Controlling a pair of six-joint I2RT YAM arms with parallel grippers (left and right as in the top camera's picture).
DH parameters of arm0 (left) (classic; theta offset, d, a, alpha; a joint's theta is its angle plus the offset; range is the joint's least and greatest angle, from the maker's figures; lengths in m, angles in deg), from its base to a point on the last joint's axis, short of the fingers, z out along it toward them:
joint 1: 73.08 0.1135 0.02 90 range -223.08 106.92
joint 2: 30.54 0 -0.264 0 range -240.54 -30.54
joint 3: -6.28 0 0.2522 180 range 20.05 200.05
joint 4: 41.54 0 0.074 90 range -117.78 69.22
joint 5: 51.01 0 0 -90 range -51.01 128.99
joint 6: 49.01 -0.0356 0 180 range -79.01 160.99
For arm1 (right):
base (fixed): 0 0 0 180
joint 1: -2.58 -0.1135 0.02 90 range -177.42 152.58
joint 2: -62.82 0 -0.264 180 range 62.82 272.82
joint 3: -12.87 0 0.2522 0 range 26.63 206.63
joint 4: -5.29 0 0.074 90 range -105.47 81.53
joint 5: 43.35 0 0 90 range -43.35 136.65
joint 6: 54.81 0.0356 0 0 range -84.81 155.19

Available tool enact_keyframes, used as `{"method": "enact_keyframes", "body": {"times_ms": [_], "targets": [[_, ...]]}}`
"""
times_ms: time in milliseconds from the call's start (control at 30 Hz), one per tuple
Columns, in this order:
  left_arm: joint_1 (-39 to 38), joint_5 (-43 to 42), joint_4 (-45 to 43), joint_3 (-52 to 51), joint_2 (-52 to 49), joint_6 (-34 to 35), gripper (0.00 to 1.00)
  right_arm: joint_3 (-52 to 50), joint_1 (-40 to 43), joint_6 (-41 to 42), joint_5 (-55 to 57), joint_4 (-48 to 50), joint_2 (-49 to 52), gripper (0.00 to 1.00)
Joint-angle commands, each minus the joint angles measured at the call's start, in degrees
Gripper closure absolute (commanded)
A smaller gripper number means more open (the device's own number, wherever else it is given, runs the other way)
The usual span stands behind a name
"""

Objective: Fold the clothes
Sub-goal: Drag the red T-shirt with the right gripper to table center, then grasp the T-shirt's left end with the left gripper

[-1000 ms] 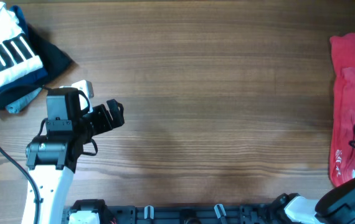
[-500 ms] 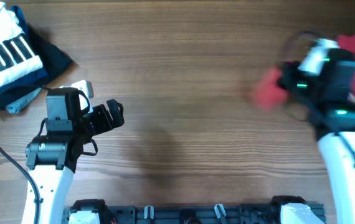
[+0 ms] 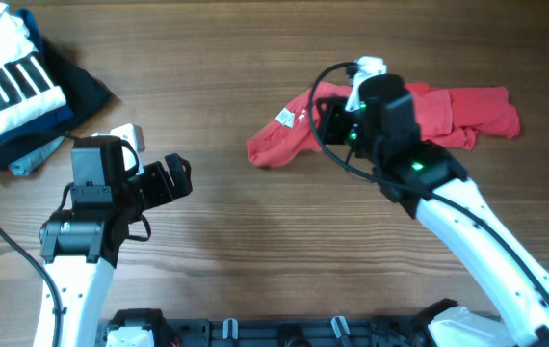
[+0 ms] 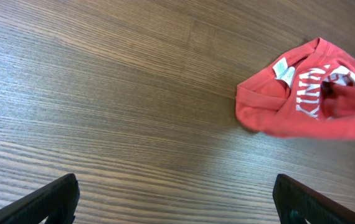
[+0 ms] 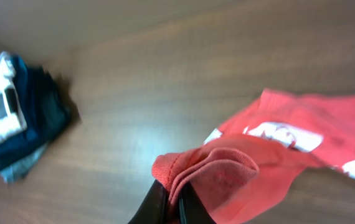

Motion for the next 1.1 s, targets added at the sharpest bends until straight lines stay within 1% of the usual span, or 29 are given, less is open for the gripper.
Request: {"method": "enact_keyframes", "body": {"times_ms": [0, 100, 200, 267, 300, 367, 433, 533, 633, 767, 833, 867, 900, 933, 1000, 1033, 1067], "targets": [[-0.2, 0.8, -0.3, 1.0, 0.0, -1.2, 0.00, 0.9, -2.0, 2.6, -3.8, -2.3, 3.3, 0.95], [-0.2, 0.8, -0.6, 1.0, 0.0, -1.2, 0.00, 0.9, -3.0, 4.6, -7.4, -8.4, 4.6, 0.95], [-0.2, 0.8, -1.0, 1.0, 0.0, -1.2, 0.00, 0.9, -3.4, 13.6, -7.7, -20.9, 5.5, 0.96], [-0.2, 0.8, -1.7, 1.0, 0.0, -1.2, 0.00, 0.7, -3.8, 15.1, -7.3, -27.6, 5.9, 0.96], [-0.2, 0.8, -2.5, 1.0, 0.0, -1.2, 0.00, 0.5, -4.0, 15.2, -5.1, -31.8, 5.9, 0.93], [-0.2, 0.7, -4.0, 1.0, 0.0, -1.2, 0.00, 0.3, -4.0, 17.2, 0.1, -35.7, 5.9, 0.87], [-0.2, 0.7, -5.4, 1.0, 0.0, -1.2, 0.00, 0.3, -4.0, 17.6, 3.0, -36.2, 5.9, 0.81], [-0.2, 0.4, -8.2, 1.0, 0.0, -0.7, 0.00, 0.3, -4.0, 17.5, 3.8, -34.1, 5.9, 0.70], [-0.2, -2.3, -10.7, 1.0, -0.1, -0.7, 0.00, 0.3, -4.0, 17.5, 3.9, -32.9, 5.9, 0.69], [-0.3, -6.2, -13.6, 1.0, -1.2, -0.7, 0.00, 0.3, -4.0, 19.7, 8.0, -32.7, 5.9, 0.67], [-1.0, -8.1, -15.4, 1.0, -3.1, -0.7, 0.00, 0.3, -3.5, 22.1, 10.5, -32.7, 5.9, 0.52], [-1.5, -8.4, -16.2, 1.0, -4.2, -0.7, 0.00, 0.3, -2.9, 22.5, 10.9, -32.7, 5.8, 0.48], [-2.0, -8.5, -16.7, 1.0, -5.1, -0.7, 0.00, 0.3, -2.2, 22.5, 10.9, -32.4, 5.8, 0.48], [-2.8, -8.5, -17.4, 1.0, -6.4, -0.7, 0.00, 0.4, -1.5, 22.4, 10.9, -32.4, 5.8, 0.44], [-4.8, -8.6, -18.3, 1.0, -9.5, -0.1, 0.00, 0.4, 0.9, 22.4, 10.9, -32.5, 5.8, 0.28], [-5.9, -8.7, -18.5, 1.0, -11.2, 1.2, 0.00, 0.4, 2.3, 22.0, 10.8, -32.6, 5.8, 0.23], [-7.1, -9.6, -18.7, 1.0, -13.0, 2.4, 0.00, 0.4, 3.8, 21.8, 10.6, -32.7, 5.7, 0.20]]}}
